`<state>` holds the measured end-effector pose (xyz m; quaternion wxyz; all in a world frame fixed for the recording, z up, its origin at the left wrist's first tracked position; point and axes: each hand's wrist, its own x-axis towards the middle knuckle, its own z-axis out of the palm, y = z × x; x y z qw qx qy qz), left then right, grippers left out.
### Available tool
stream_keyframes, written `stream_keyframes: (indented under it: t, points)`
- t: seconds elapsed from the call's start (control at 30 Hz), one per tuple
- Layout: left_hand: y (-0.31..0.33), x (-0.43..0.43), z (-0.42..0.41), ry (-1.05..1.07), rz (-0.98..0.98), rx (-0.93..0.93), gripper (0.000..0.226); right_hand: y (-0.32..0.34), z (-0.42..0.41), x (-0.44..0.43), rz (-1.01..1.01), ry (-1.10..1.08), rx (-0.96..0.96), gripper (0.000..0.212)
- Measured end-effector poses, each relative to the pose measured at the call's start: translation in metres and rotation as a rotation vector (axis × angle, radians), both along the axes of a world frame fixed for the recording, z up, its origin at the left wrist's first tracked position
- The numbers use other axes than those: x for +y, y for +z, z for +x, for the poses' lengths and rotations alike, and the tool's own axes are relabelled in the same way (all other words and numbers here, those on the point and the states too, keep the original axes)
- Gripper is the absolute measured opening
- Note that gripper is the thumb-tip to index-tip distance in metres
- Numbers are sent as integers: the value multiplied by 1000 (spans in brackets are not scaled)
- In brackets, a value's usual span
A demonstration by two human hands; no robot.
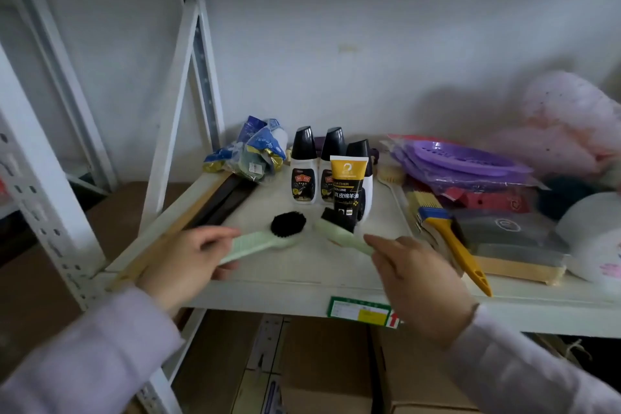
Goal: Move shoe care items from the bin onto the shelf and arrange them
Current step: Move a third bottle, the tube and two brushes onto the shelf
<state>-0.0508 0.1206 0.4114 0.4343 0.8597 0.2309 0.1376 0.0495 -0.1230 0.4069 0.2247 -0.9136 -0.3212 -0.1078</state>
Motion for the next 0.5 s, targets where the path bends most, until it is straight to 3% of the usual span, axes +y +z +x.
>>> stream_keyframes:
  t: [0.1,0.23,0.37,0.5]
  points:
    - [-25,-10,12,75,-121,-43,30,-14,-6,19,-148,-25,-36,41]
    - [-23,-24,24,-35,196,27,32,-20,-2,43,-194,-109,46,40]
    - [-20,-37,40,-146,436,78,16,-13,7,59,-281,-85,-21,32]
    - [-18,-46,58,-148,497,123,28,-7,9,70,-324,-41,-61,38]
